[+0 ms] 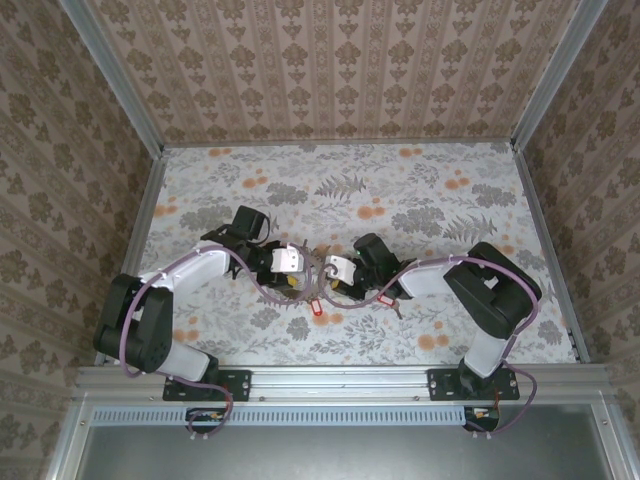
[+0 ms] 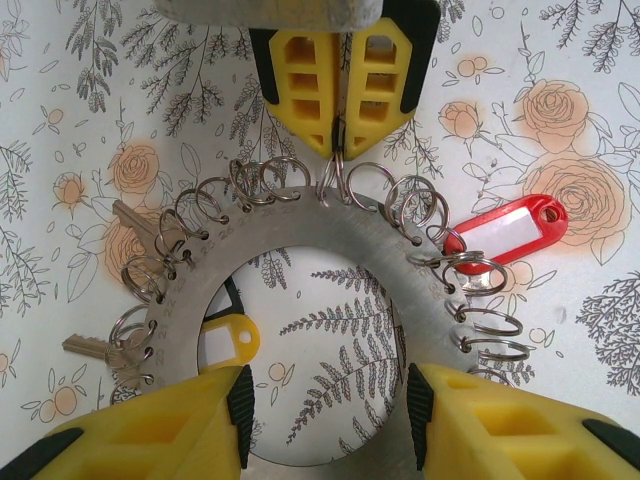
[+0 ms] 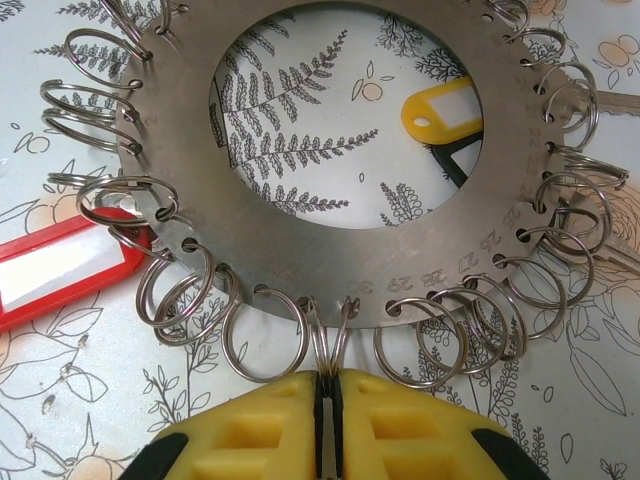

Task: Put the keys on the keyring

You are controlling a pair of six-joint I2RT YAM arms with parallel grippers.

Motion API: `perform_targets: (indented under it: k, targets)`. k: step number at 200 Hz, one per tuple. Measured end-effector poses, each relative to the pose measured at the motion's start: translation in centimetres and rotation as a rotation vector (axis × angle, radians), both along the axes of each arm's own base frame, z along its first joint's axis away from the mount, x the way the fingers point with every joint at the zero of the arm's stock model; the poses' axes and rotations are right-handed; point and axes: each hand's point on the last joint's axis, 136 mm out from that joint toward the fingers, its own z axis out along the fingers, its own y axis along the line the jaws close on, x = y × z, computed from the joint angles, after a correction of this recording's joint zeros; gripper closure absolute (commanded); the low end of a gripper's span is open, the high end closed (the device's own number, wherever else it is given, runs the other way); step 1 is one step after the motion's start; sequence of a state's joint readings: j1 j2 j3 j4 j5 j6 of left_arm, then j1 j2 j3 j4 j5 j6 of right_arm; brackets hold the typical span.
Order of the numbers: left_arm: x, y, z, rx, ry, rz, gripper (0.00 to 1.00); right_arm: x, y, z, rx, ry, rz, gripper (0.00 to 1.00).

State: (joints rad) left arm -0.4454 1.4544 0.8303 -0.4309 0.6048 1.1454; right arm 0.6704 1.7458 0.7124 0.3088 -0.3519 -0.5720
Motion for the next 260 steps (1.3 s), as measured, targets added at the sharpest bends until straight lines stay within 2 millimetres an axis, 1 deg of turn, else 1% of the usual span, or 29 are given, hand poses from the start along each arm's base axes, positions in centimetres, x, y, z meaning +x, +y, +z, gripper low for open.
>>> perform_targets:
  k: [25,55,61,75,108,133,161,174,193,205,218,239,252,260]
  targets:
    - [0.0,0.0,0.0,-0.001,0.000,0.000,0.53,0.1,0.0,0.4,0.011,-0.013,-0.011,0.85]
    - [0.0,0.0,0.0,-0.001,0.000,0.000,0.53,0.1,0.0,1.3,0.035,-0.029,-0.024,0.78]
    - [0.0,0.0,0.0,-0.001,-0.001,0.000,0.53,0.1,0.0,1.3,0.039,-0.031,-0.025,0.75]
    - [0.1,0.0,0.0,-0.002,-0.003,0.000,0.53,0.0,-0.1,1.2,0.039,-0.030,-0.026,0.74]
    - [0.1,0.0,0.0,-0.002,-0.004,0.000,0.53,-0.6,-0.6,0.4,0.027,-0.015,-0.024,0.76]
    - [0.1,0.0,0.1,-0.003,-0.005,0.000,0.53,-0.9,-0.5,0.8,0.030,-0.024,-0.003,0.82]
    - [0.0,0.0,0.1,-0.002,-0.005,0.000,0.53,-1.0,-0.5,1.0,0.031,-0.033,0.011,0.83]
    - [0.0,0.0,0.1,-0.002,-0.005,0.000,0.53,-1.0,-0.5,1.0,0.030,-0.034,0.012,0.80]
    - [0.0,0.0,0.1,-0.002,-0.005,0.000,0.53,-1.0,-0.5,0.8,0.028,-0.029,0.009,0.70]
    - [0.0,0.0,0.1,-0.002,-0.005,0.000,0.53,-1.0,-0.6,0.7,0.028,-0.021,0.000,0.68]
    - [0.0,0.0,0.1,-0.002,-0.005,0.000,0.53,-1.0,-0.6,0.4,0.027,-0.011,-0.005,0.70]
    - [0.0,0.0,0.1,-0.002,-0.005,0.000,0.53,-1.3,-0.6,-0.4,0.021,0.018,-0.008,0.78]
    - [0.0,0.0,0.1,-0.002,-0.005,0.000,0.54,-1.3,-0.4,-0.4,0.031,0.021,-0.003,0.81]
    - [0.0,0.0,0.1,-0.002,-0.005,0.000,0.54,-1.3,-0.4,-0.3,0.033,0.020,-0.001,0.81]
